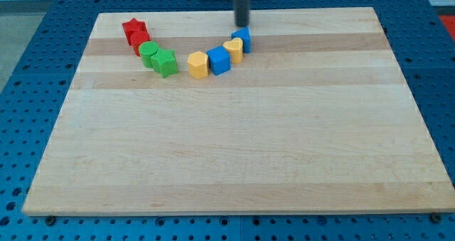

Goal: Push the blue triangle to the top of the yellow heart

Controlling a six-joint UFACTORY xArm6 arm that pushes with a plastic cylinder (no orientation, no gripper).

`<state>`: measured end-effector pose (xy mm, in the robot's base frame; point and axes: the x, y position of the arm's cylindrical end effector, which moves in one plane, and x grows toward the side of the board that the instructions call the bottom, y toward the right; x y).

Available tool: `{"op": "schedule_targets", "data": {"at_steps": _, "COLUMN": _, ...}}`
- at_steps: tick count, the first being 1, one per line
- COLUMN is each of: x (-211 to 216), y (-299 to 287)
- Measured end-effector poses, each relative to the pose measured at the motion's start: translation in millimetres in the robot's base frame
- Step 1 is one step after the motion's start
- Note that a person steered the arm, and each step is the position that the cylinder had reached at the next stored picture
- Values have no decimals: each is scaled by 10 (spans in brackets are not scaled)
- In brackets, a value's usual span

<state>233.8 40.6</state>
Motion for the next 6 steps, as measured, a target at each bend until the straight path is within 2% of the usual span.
{"op": "schedule_targets", "data": {"at_steps": 1, "x": 304, "y": 492}}
{"op": "schedule_targets", "data": {"at_steps": 2, "x": 618, "y": 658}}
{"op": "schedule_targets", "data": {"at_steps": 3, "x": 526, "y": 686}}
{"op": "schedule_targets", "data": {"at_steps": 4, "x": 353, "y": 398}}
{"op": "schedule_targets", "data": {"at_steps": 6, "x": 347, "y": -231}}
